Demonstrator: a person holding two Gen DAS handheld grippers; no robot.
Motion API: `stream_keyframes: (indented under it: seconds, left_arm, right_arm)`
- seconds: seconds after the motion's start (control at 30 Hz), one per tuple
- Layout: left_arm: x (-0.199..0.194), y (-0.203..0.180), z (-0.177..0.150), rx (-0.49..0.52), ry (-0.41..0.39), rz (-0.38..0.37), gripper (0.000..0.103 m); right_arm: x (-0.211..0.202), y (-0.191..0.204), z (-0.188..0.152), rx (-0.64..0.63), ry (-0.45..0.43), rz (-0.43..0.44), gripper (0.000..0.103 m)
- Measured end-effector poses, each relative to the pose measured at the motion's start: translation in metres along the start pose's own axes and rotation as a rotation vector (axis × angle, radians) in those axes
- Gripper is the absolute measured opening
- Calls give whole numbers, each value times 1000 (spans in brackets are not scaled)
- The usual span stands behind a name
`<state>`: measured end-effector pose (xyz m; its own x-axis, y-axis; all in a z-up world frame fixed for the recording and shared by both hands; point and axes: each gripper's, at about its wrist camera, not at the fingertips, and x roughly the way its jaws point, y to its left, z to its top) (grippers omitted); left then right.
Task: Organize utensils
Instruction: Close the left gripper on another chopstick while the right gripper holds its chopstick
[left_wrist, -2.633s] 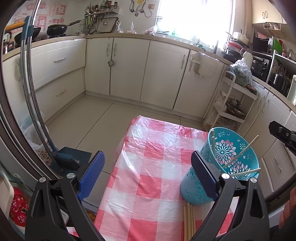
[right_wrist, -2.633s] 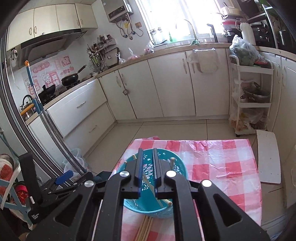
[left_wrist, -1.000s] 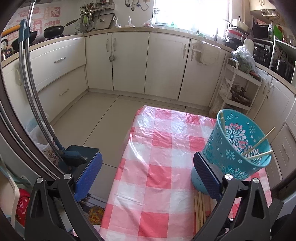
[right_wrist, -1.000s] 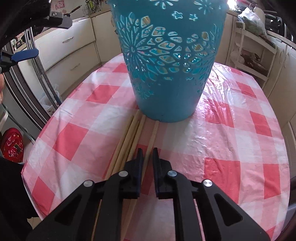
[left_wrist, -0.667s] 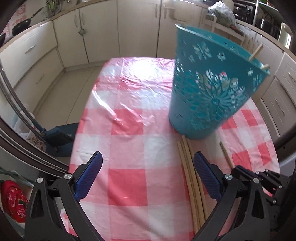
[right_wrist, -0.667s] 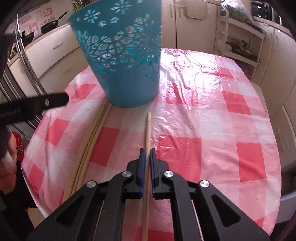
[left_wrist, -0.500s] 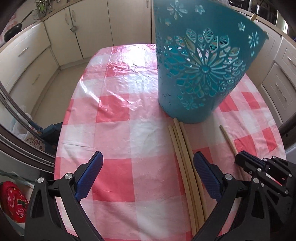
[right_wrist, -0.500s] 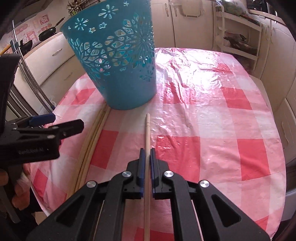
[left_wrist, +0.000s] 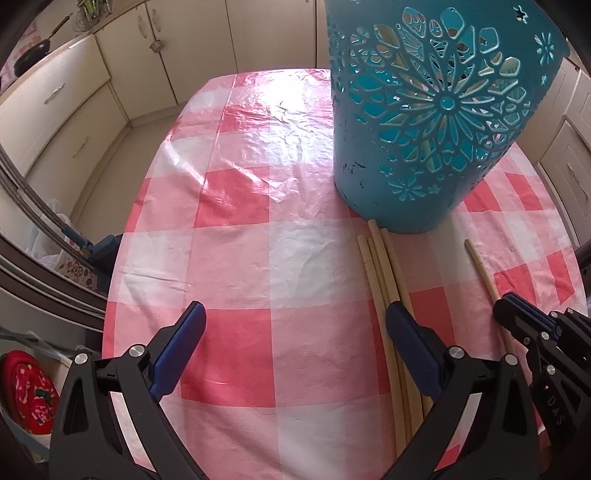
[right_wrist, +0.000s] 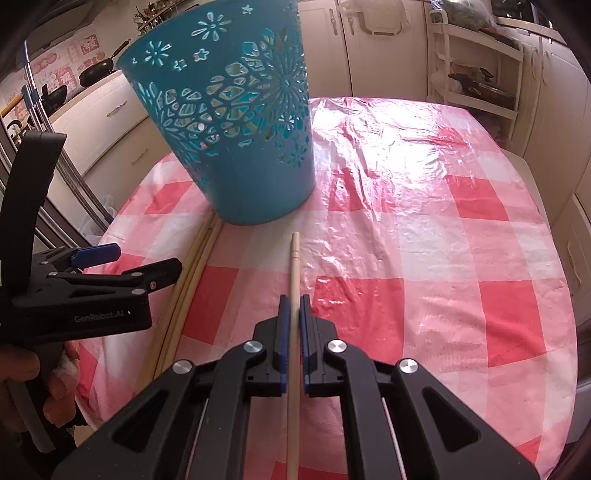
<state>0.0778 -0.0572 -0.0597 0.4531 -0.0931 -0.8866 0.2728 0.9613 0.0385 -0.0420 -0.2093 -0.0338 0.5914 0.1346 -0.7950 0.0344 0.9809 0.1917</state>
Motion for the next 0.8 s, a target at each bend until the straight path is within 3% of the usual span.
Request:
stream_keyframes:
  seconds: [0.3,0.57,0.67,0.77,0.8]
  left_arm:
    - [0,2,1,-12,1,3,94]
    - [5,-2,1,3,9,-15,85]
    - [3,-1,1,6,-2,-26,77]
    - [2,-5,2,39,-27,-47,63]
    - [1,-6,3,53,-35,-57,54]
  right_arm:
    - [1,2,-1,-2,-9,-6,6]
    - [0,1,0,-1,-8,-4,6]
    - [0,1,0,2,-9,-3,6]
    - [1,1,0,2,-8,-3,6]
    - [1,1,0,3,-8,-3,6]
